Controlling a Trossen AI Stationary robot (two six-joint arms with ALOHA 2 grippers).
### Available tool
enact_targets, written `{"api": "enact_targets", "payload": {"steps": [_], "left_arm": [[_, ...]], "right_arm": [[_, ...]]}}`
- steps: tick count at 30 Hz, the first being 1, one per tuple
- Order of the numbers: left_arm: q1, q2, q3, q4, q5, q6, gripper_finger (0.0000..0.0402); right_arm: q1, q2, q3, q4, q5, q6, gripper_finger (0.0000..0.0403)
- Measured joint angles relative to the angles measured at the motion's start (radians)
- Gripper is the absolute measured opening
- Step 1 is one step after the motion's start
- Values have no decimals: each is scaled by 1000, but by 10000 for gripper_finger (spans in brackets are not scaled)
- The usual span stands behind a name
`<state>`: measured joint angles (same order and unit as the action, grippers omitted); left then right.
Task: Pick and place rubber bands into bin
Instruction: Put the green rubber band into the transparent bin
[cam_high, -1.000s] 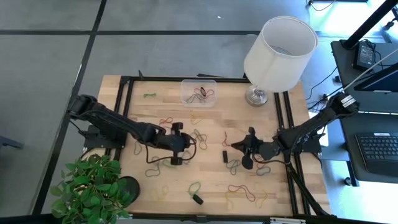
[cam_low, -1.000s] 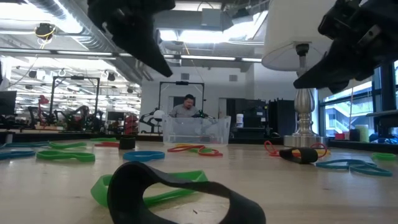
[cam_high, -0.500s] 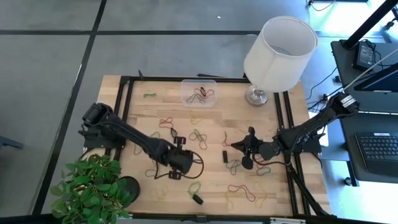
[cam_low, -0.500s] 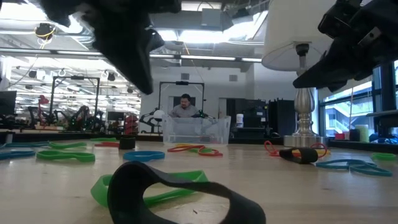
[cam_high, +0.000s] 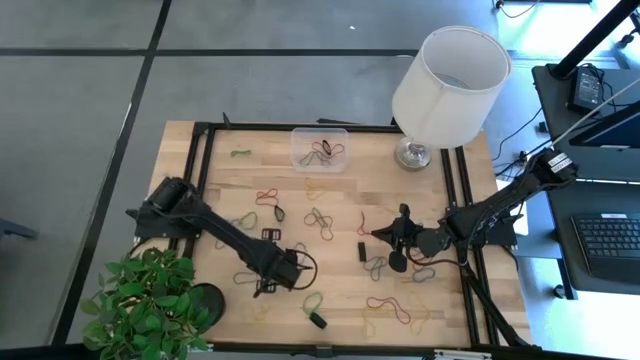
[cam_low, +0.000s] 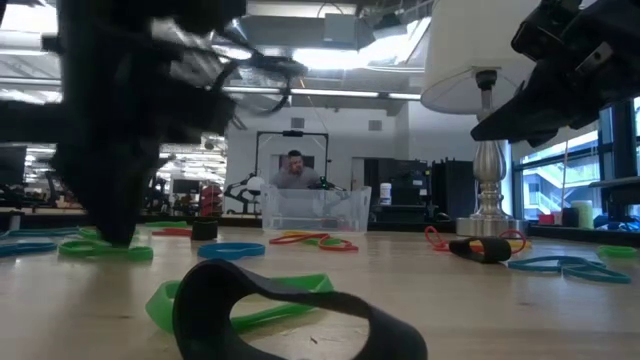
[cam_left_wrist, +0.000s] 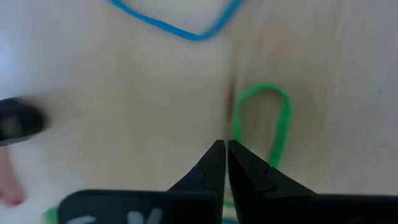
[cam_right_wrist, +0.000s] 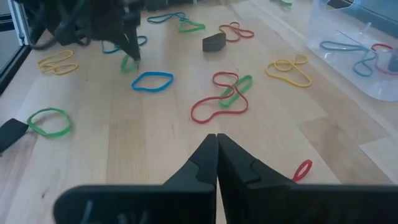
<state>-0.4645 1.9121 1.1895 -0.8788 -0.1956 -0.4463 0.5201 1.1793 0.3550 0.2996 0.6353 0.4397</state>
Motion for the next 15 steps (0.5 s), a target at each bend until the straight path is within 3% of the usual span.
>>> {"api": "enact_targets", "payload": {"steps": [7,15], "left_arm": [[3,-10,-62,62,14,-25,42],[4,-57,-55,66,25,-29,41]], "right_arm": [[0,0,0,0,0,1,6],[0,0,0,1,0,1,6]]}}
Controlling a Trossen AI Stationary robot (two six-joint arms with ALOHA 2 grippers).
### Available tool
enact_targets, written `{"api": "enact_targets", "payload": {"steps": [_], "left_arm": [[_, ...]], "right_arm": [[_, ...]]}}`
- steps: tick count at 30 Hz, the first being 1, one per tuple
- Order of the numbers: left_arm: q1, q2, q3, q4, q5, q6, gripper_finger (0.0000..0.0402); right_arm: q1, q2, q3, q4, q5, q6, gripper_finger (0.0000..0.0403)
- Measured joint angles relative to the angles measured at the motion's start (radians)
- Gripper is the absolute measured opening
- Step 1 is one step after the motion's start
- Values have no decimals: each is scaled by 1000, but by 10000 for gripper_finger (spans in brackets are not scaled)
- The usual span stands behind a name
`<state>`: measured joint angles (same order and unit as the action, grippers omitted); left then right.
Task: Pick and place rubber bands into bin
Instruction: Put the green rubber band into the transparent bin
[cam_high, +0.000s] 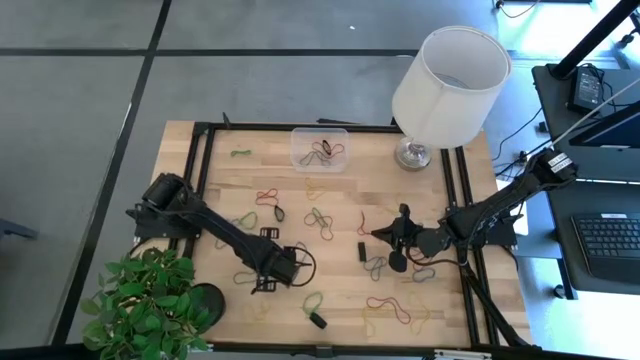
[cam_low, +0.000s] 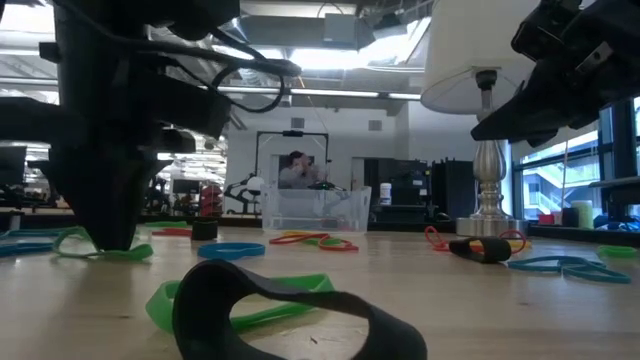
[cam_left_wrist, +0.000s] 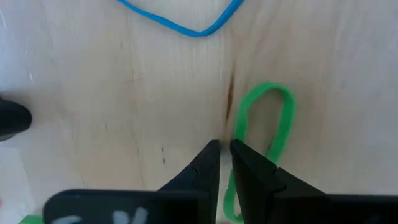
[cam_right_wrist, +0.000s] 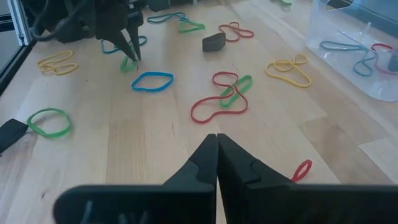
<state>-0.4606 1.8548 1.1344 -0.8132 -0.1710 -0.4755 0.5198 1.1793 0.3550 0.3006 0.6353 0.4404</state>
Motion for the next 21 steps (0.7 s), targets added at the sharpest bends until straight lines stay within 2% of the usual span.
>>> {"api": "enact_targets", "payload": {"steps": [8,15,21], "left_arm": [[-3,-46,4,16,-4,-7,53],[-3,-44,-65,103,4,-23,61],[-3,-49,-101,139,-20,-27,52]], "right_arm": [[-1,0,0,3,0,0,6],[-1,0,0,3,0,0,6],[-1,0,0,3,0,0,6]]}}
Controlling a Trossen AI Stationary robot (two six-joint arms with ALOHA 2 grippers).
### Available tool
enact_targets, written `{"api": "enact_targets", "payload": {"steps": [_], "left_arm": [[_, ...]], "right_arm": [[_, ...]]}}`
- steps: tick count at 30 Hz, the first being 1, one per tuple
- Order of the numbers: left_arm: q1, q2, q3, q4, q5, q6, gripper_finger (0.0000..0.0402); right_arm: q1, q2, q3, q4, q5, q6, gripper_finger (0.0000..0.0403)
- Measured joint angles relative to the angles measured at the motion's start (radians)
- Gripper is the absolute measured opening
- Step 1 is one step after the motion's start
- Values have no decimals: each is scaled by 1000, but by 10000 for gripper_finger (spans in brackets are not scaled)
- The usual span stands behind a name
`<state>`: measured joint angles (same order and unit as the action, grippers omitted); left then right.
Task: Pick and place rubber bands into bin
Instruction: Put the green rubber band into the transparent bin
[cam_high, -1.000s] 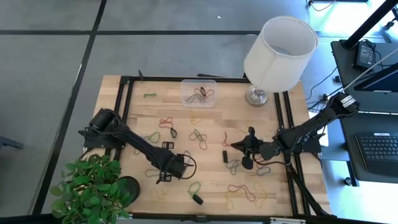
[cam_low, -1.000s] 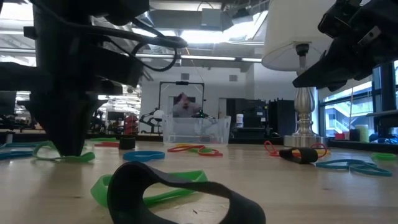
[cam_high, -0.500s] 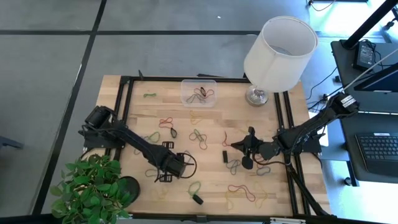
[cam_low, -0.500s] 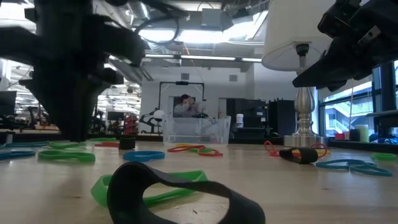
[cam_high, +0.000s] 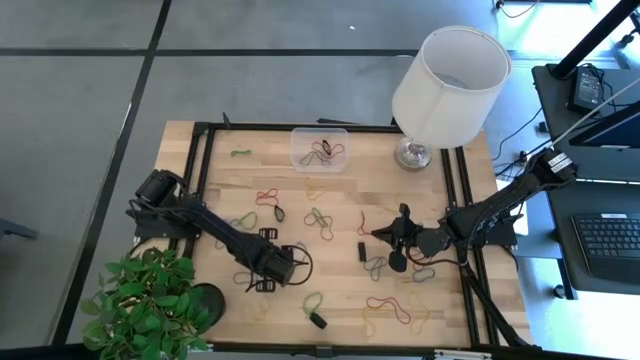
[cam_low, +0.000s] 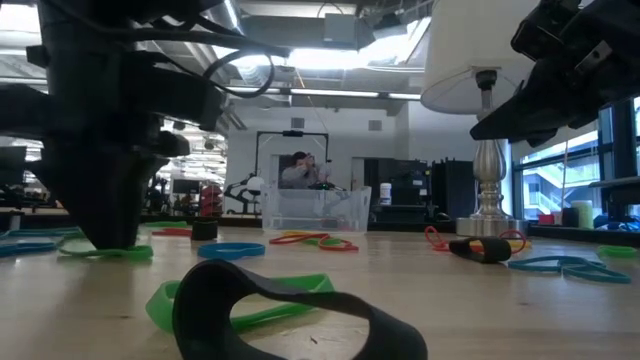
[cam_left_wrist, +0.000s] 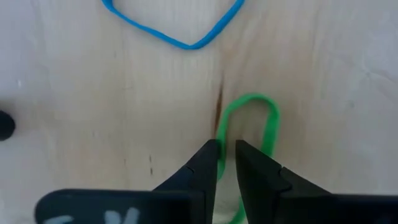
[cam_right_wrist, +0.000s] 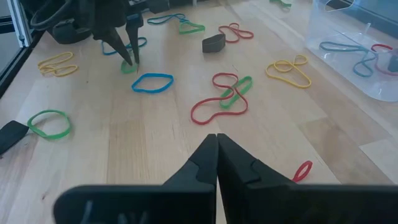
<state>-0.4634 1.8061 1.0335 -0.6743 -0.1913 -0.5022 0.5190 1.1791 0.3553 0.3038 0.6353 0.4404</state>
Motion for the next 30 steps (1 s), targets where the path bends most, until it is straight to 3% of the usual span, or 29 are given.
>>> {"api": "enact_targets", "payload": {"steps": [6,16,22,30], "left_arm": [[0,0,0,-2,-23,22,6],[1,-38,44,-41,-33,31,2],[11,-84,119,-67,-114,108,2],[147,-95,256,-80,-156,271,2]], "right_arm": [[0,0,0,0,0,0,6],[0,0,0,0,0,-3,6],[-17,0,0,5,0,-5,7],[-46,0,0,7,0,-1,7]]}}
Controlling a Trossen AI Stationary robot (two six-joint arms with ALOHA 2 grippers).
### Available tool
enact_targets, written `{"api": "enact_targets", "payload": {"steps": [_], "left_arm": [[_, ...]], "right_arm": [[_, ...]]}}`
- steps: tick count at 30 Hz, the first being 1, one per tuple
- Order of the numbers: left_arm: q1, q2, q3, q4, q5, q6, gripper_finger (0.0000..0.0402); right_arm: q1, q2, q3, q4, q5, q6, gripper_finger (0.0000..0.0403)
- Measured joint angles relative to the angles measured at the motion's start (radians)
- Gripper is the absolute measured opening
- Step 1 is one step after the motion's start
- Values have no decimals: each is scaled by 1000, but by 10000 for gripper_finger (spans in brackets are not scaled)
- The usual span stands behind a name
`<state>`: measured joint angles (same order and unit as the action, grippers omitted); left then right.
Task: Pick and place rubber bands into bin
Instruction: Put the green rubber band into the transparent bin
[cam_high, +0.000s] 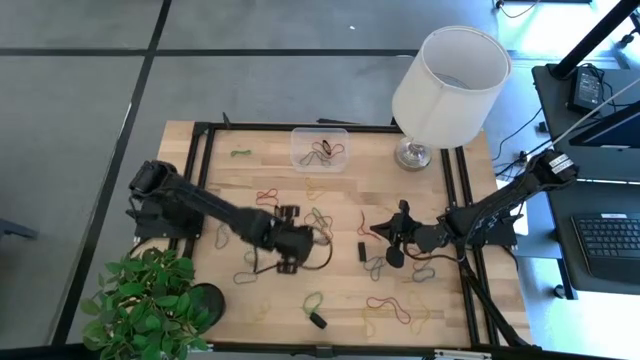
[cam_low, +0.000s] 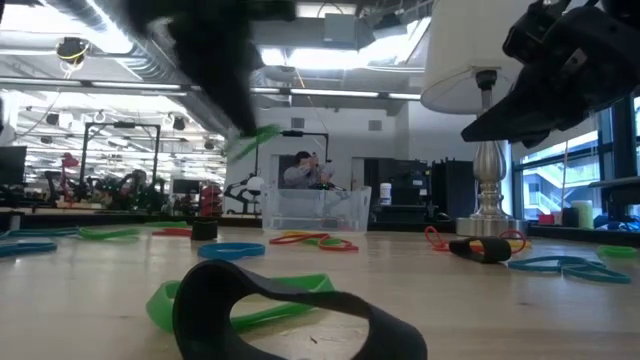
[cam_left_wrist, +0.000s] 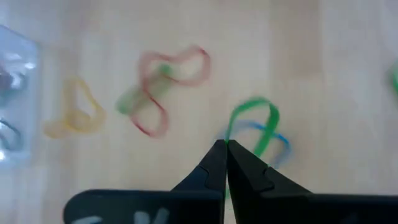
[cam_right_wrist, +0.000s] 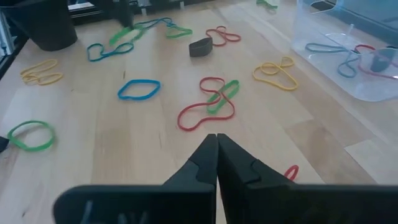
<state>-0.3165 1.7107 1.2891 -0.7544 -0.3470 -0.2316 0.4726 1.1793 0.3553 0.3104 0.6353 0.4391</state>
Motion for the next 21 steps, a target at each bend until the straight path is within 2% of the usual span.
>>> {"api": "enact_targets", "payload": {"steps": [7,11,21], "left_arm": [[214,-1,99,4,17,187,2],[360,-1,116,54,48,272,2],[694,63,118,252,269,358,2]], "right_arm": [[-1,0,0,0,0,-3,7],[-1,0,0,0,0,-14,7],[-1,0,0,1,0,-27,7]]}}
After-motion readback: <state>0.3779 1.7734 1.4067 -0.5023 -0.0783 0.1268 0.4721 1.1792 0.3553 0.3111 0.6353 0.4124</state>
